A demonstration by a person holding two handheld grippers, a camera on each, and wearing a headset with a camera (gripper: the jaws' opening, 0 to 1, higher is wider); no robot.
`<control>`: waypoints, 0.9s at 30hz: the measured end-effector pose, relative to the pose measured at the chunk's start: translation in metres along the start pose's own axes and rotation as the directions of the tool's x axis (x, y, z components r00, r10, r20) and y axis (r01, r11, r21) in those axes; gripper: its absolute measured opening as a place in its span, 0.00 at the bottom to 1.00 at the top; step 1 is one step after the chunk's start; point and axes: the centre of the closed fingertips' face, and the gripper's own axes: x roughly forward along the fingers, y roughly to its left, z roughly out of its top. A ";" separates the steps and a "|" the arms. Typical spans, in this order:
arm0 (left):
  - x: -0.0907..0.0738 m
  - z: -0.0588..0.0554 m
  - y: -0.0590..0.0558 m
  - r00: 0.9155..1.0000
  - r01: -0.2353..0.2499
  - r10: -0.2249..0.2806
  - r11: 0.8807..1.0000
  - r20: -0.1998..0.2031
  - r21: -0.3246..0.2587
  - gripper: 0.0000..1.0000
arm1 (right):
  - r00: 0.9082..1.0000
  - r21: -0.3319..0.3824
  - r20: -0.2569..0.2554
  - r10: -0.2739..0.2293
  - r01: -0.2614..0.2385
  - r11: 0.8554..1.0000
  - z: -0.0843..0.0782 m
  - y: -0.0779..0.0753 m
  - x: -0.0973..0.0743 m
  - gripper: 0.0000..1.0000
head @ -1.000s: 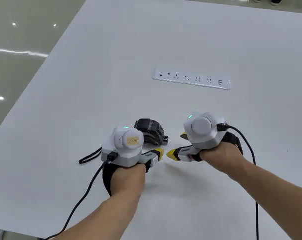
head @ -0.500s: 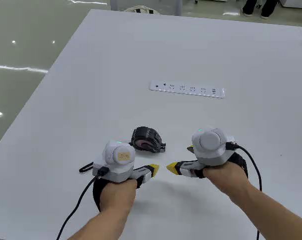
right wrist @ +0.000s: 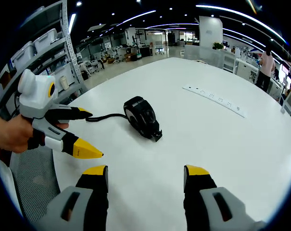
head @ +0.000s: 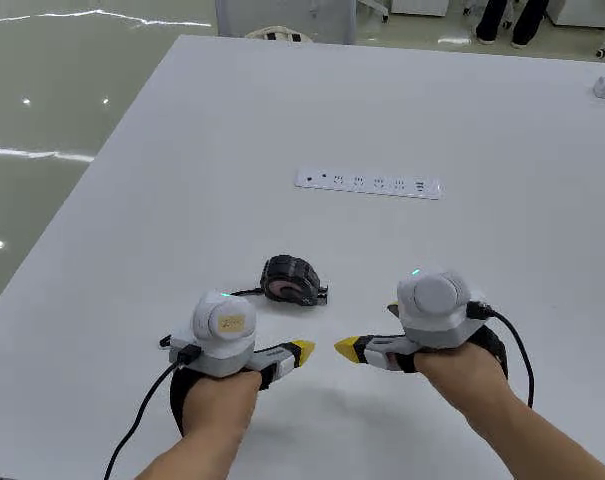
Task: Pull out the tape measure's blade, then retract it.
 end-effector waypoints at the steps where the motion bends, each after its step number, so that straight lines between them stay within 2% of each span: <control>1: -0.002 0.000 0.000 1.000 0.000 0.000 1.000 0.001 0.001 0.94 | 1.000 0.005 0.004 -0.002 0.002 1.000 0.000 0.001 -0.002 0.65; 11: -0.022 -0.001 0.005 1.000 0.006 -0.006 1.000 0.009 -0.008 0.97 | 0.999 0.048 0.031 -0.022 0.021 0.999 -0.003 0.009 -0.026 0.72; 15: -0.023 -0.002 0.005 1.000 0.007 -0.007 1.000 0.008 -0.007 0.98 | 0.999 0.055 0.032 -0.028 0.027 0.998 -0.003 0.009 -0.028 0.73; 20: -0.042 -0.008 0.010 1.000 0.018 -0.018 1.000 0.011 -0.004 0.99 | 0.997 0.092 0.050 -0.051 0.046 0.995 -0.009 0.011 -0.051 0.76; 27: -0.055 -0.009 0.008 0.999 0.032 -0.032 1.000 0.019 0.000 1.00 | 0.996 0.125 0.048 -0.072 0.065 0.990 -0.017 0.009 -0.066 0.79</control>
